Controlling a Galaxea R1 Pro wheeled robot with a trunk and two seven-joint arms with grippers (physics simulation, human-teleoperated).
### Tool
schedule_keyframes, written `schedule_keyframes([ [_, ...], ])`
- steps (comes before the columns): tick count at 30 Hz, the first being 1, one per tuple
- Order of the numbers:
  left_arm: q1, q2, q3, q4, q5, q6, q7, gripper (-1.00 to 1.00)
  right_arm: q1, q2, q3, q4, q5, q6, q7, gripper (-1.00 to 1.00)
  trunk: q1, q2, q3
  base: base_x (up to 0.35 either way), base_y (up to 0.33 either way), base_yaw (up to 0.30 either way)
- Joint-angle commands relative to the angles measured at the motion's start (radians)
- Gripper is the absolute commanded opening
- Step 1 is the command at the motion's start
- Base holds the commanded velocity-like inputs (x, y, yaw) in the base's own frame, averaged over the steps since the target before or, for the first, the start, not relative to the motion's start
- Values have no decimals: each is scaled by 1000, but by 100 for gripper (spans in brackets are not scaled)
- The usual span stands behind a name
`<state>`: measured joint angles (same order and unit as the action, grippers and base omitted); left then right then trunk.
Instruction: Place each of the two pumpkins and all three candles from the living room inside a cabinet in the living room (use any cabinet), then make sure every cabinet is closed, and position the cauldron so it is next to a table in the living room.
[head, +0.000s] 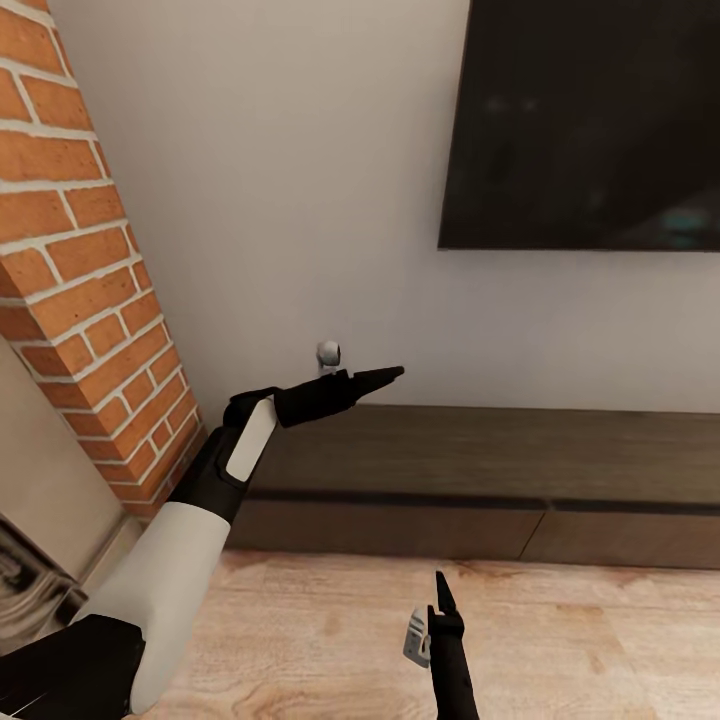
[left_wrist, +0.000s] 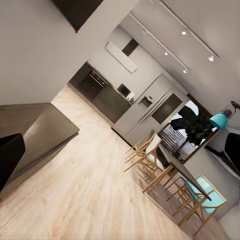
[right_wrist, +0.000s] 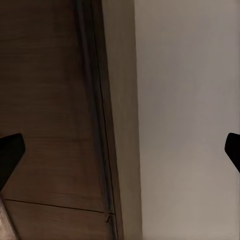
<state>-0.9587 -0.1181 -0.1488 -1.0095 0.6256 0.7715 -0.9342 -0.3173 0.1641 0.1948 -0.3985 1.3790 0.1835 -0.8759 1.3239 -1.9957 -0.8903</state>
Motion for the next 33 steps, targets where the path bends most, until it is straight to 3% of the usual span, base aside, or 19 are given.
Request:
schedule_keyframes([
  [1,0,0,0,0,0,0,0,100,0,0,0,-1,0,0,0,100,4,-7,-3,0,0,0],
  [18,0,-2,-1,-1,0,1,0,100,-5,0,-1,-15,0,-4,-24,100,69,-126,-56,0,0,0],
  [22,0,-1,-1,-2,0,1,0,100,-54,1,-1,-22,1,-2,-22,100,84,-154,-69,0,0,0],
  [27,0,0,-1,-3,0,2,0,100,-188,4,-3,-13,5,-1,-17,100,104,-189,-85,0,0,0],
  [33,0,-1,-1,-3,0,2,0,100,-245,0,-2,-13,6,0,19,100,127,-231,-103,0,0,0],
])
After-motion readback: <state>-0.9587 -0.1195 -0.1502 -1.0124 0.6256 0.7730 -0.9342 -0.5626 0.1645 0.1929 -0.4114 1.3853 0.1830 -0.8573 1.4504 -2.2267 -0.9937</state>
